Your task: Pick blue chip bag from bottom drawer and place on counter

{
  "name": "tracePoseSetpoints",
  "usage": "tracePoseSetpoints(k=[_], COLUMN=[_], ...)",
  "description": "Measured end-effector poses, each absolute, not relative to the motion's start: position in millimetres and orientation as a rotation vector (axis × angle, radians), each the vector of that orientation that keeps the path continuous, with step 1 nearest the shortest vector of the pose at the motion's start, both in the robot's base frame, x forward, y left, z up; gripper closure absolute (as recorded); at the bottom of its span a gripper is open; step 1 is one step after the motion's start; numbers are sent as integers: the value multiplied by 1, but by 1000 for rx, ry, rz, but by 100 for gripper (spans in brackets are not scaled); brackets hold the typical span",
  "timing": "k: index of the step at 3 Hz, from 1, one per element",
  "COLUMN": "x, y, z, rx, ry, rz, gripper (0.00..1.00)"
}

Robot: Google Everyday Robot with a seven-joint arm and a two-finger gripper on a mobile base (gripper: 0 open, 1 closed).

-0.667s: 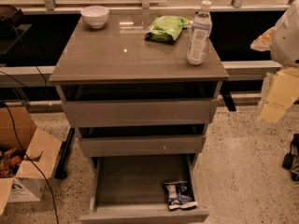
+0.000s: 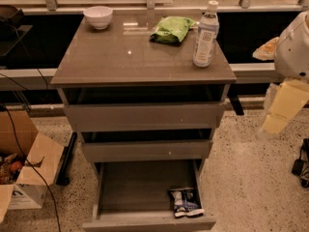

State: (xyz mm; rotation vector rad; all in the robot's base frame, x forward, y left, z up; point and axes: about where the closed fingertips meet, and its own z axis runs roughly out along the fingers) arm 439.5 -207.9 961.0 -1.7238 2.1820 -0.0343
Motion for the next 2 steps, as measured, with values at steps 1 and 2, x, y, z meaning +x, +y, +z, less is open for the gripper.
tracePoseSetpoints(k=[1,2], x=[439,437], y=[-203,-196], z=[932,894], rx=[-1680,-1618], ry=[2142,2109], rz=[92,242], gripper=[0,0])
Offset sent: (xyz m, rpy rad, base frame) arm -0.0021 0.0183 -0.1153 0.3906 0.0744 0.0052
